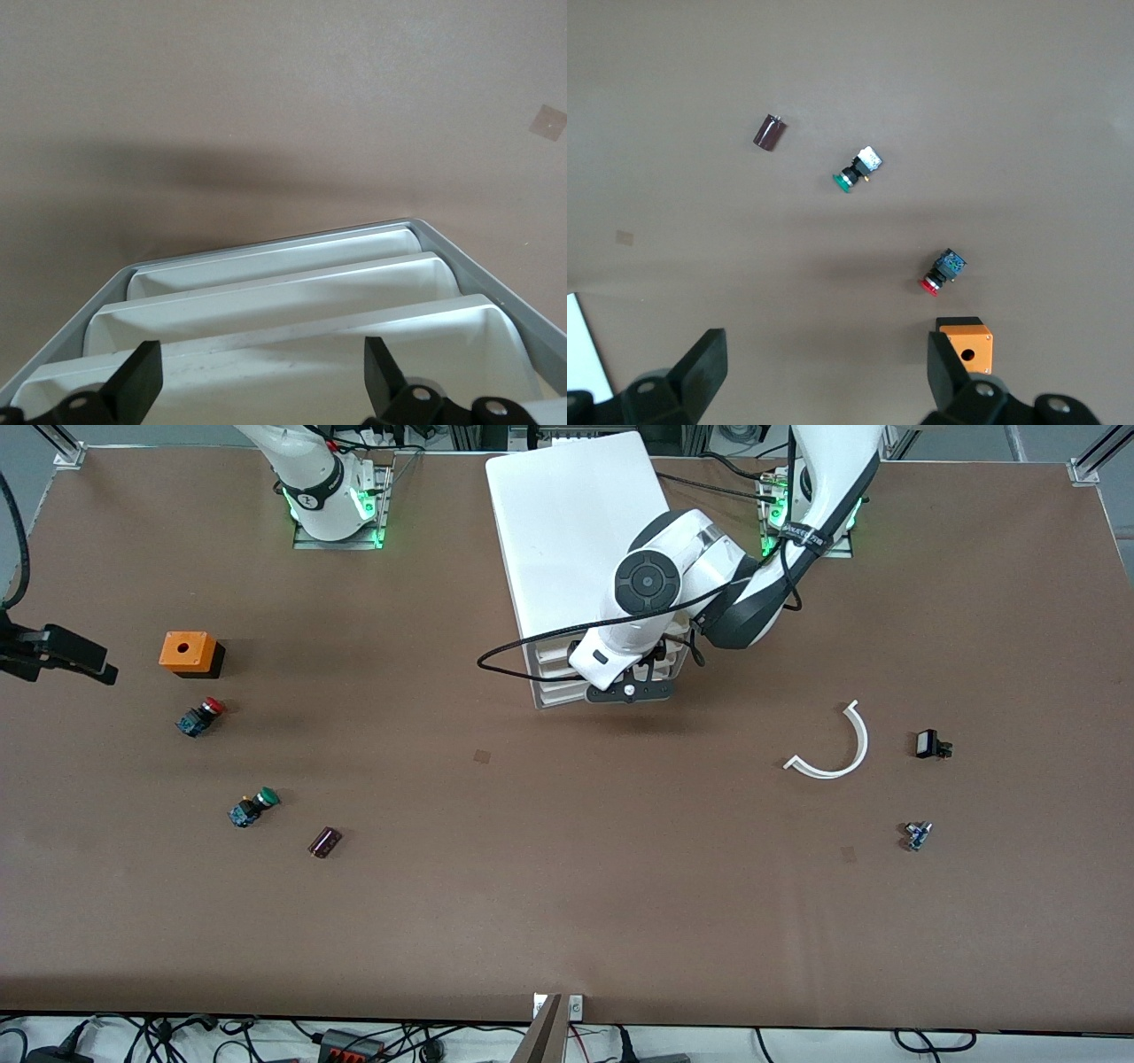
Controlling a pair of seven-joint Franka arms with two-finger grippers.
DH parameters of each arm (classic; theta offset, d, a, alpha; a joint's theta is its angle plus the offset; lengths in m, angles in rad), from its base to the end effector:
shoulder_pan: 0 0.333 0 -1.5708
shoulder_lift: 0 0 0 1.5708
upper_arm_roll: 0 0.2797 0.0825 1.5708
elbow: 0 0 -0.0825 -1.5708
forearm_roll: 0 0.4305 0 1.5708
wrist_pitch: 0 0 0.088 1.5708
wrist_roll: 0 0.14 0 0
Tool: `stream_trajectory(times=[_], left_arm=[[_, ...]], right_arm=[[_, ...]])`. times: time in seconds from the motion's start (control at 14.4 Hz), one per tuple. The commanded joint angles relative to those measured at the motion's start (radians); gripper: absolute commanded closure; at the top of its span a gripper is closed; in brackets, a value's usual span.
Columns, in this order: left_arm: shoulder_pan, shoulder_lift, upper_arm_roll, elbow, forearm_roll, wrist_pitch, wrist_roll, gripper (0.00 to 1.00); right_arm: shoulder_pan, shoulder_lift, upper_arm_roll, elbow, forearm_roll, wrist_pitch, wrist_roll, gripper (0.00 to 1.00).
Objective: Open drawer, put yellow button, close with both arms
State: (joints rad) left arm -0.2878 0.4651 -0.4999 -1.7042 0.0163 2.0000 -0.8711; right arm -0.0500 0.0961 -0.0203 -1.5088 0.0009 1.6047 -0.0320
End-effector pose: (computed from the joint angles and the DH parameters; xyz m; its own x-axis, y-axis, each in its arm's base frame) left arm 0.4827 -0.4640 0.2539 0.9685 0.1007 -0.2278 0.1131 -0.9927 0.0420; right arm 0.6285 -0.0437 0.5313 0.9993 -0.0382 -0.0002 -0.0382 -0.9993 0.0010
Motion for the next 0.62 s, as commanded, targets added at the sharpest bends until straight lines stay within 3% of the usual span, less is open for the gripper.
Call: stream_trajectory(times=[0.0,0.35,0.56], left_arm=[[0.021,-0.033,-0.023,-0.037,0.013,-0.027,-0.009,0.00],[0.021,-0.034,-0.020,-0.025,0.014,-0.033,-0.005,0.00],[0.085,-0.075,-0.019,-0.011,0.028,-0.076,0.010,0.00]], right_arm=[[-0.001,-0.133,0.011,-0.185,-0.032,0.080,-0.012,0.00],[-0.002,-0.130,0.017,-0.176,-0.024,0.035,-0.013,0.00],[0.009,-0.127,0.016,-0.174,-0.029,0.032,0.003,0.00]])
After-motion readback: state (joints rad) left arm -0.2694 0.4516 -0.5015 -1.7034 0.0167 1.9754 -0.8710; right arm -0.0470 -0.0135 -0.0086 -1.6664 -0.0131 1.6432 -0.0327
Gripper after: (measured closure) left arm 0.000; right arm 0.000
